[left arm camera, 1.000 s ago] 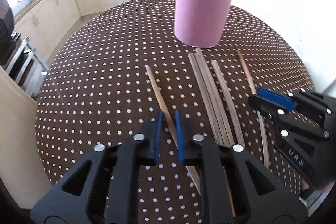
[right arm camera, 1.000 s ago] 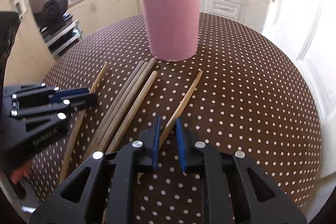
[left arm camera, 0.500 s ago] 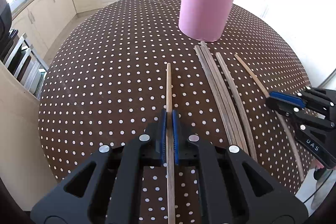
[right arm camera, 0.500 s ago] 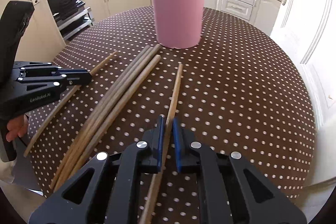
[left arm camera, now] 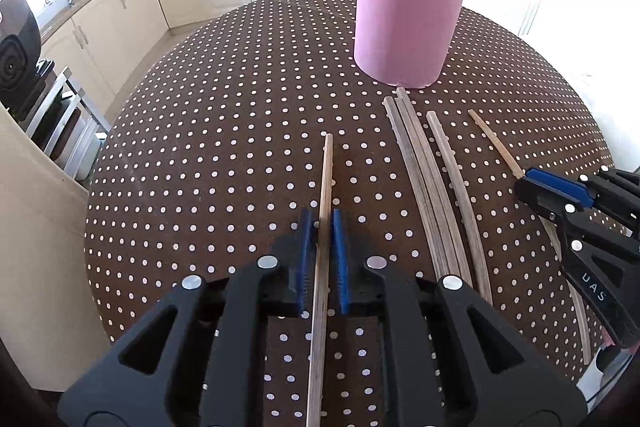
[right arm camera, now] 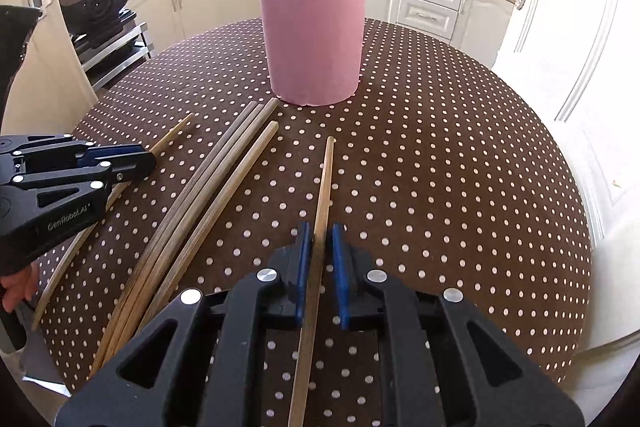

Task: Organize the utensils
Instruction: 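Lift the left tool's chopstick toward the pink cup while the right tool lifts its chopstick, then lower the left tool's chopstick into the pink cup while the right tool lowers its chopstick in, then open the left tool to release its chopstick while the right tool opens too, then move the left tool back to the chopstick row while the right tool returns there, then close the right tool on a loose chopstick while the left tool lowers toward another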

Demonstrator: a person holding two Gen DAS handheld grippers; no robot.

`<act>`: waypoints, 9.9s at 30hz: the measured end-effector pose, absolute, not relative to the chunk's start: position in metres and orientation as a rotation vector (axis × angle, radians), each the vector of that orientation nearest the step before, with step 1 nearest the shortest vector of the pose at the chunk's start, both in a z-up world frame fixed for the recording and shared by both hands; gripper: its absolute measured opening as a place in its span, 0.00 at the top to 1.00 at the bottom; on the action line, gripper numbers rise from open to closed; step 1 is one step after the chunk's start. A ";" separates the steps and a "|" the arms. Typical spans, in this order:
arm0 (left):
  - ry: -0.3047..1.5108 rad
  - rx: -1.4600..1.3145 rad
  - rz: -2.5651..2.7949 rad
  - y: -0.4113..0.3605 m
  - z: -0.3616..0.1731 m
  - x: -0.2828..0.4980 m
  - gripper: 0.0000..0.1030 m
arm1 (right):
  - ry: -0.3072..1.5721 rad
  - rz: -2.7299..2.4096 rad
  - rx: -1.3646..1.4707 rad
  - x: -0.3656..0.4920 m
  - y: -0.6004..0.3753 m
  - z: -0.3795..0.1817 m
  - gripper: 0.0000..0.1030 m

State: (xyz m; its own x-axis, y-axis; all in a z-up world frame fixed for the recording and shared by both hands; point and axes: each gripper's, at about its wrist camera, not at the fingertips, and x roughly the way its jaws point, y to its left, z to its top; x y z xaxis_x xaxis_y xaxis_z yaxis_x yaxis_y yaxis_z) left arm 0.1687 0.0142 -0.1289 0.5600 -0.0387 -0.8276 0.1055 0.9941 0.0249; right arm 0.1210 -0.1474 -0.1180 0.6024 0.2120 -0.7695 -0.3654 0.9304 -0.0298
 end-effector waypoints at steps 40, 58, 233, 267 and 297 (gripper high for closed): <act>0.649 -0.149 -0.181 0.021 -0.022 0.170 0.94 | 0.494 0.314 0.169 0.112 -0.190 -0.022 0.95; 0.550 -0.146 -0.190 0.011 0.017 0.174 0.94 | 0.308 0.294 0.172 0.113 -0.192 0.030 0.95; 0.764 -0.066 -0.136 0.081 -0.132 0.127 0.25 | 0.848 0.071 0.007 0.124 -0.120 -0.112 0.08; 0.850 -0.079 -0.149 0.044 -0.132 0.161 0.25 | 0.848 0.213 -0.061 0.114 -0.105 -0.116 0.88; 0.942 -0.019 -0.036 -0.014 -0.137 0.217 0.76 | 0.850 0.203 0.053 0.115 -0.150 -0.112 0.90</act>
State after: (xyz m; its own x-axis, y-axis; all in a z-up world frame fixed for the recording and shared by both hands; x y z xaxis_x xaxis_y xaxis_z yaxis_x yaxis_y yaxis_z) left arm 0.2170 -0.0144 -0.1373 0.5878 -0.0394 -0.8080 0.0232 0.9992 -0.0319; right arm 0.1149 -0.1496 -0.1118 0.6417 0.1992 -0.7406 -0.1572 0.9793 0.1271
